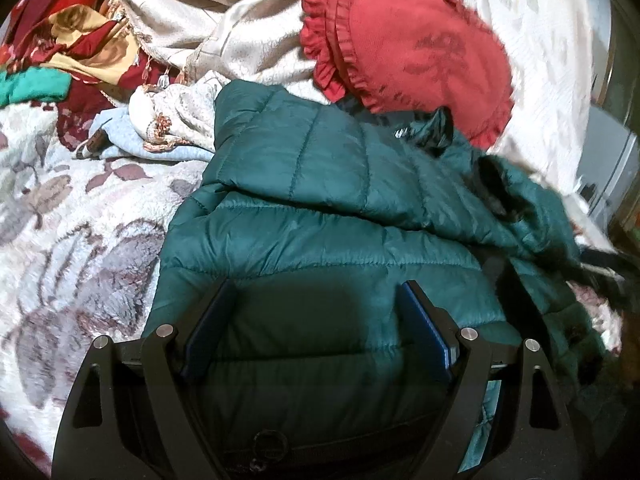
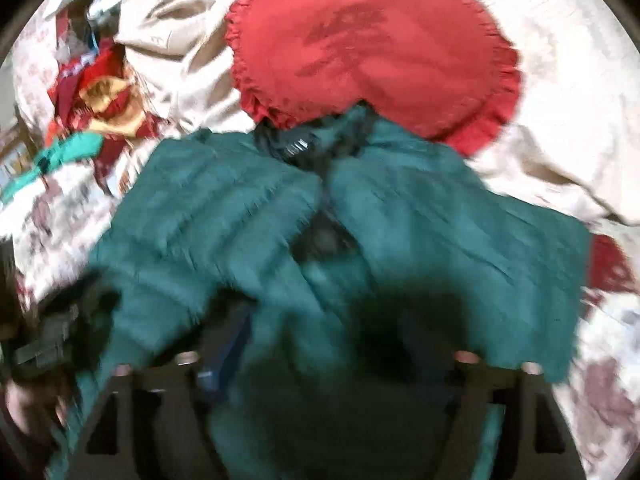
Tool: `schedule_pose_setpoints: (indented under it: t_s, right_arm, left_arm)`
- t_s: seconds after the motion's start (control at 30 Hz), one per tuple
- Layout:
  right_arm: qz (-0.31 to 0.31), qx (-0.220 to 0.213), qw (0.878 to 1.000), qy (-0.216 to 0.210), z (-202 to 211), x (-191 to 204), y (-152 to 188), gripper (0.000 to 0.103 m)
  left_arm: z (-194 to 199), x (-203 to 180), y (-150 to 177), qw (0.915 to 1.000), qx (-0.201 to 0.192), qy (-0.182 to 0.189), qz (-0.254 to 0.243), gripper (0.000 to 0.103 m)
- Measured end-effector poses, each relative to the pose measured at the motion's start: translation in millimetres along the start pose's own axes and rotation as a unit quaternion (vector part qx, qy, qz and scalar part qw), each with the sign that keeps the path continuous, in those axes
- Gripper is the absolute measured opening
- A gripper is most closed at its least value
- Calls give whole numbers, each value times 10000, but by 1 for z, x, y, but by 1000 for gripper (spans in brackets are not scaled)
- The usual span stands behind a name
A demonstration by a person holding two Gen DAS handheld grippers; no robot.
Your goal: Fold large clothes
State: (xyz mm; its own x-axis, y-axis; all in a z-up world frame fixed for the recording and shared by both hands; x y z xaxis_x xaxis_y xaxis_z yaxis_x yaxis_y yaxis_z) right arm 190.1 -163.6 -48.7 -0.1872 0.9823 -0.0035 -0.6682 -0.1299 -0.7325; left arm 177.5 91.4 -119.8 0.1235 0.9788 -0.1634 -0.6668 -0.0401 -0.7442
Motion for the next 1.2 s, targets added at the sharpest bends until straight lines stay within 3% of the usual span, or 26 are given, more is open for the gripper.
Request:
schedule_pose_setpoints:
  t_s: [0.07,0.13,0.27,0.3,0.4,0.6,0.77,0.8,0.87,0.9,1.07,1.2]
  right_arm:
    - [11,291,9987,417,8,-16,25,91]
    - [-121,683,9958,601,8,-34,52,91]
    - [-985,964,9895,427,4,-68,66,94]
    - [-1175,1039,9868,409,0,-75,68,101]
    - [-1556,1300,9791,156,-11,-86,77,103]
    - [-1806,1316,9746,-121,-13,-95,82,103]
    - [-1736,1312,9760,-80,-13,-93,81,103]
    - [-1752,1301,9758,-103,-13,-94,81,103]
    - [-1779,1295,9754,-136,-13,-95,81,103]
    - [-1781,1291,9754,-135,-16,-91,80,103]
    - [-1757,1308,9757,-93,-18,-87,78,103]
    - [-1785,1321,9750,-98,-19,-87,76,103]
  left_arm:
    - [7,-7,-12,9998,174,-1,-15,84]
    - [20,-22,-35,9990,58,374,219,84]
    - [17,-86,-85,9951,66,984,54,93]
    - [8,-107,-93,9932,170,1147,-43,93]
    - [-26,-157,-102,9856,575,1569,-238,93]
    - [-82,-203,-114,9788,862,1857,-13,93]
    - [-120,-208,-100,9824,1113,1502,-55,93]
    - [-126,-203,-97,9827,1154,1446,7,89]
    - [-126,-200,-94,9835,1124,1413,69,33]
    - [-124,-201,-94,9810,1194,1522,110,14]
    - [-72,-200,-115,9804,555,1889,-8,10]
    - [-21,-158,-136,9807,72,1937,256,10]
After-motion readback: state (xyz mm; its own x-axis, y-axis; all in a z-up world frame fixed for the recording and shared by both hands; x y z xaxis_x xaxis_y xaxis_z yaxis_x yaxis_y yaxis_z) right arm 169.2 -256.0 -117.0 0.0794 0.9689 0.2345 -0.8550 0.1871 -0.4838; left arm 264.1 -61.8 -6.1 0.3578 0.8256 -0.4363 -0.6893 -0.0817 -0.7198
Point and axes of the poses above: each gripper's, at about its wrist camera, not at the fingertips, and z roughly against the way its jaws point, x to its left, y to its underside, the point moved 7 cm from there along -z, roughly the way its jaws point, and after that the axes turned 6 degrees about -z, right-handed, at the moved point
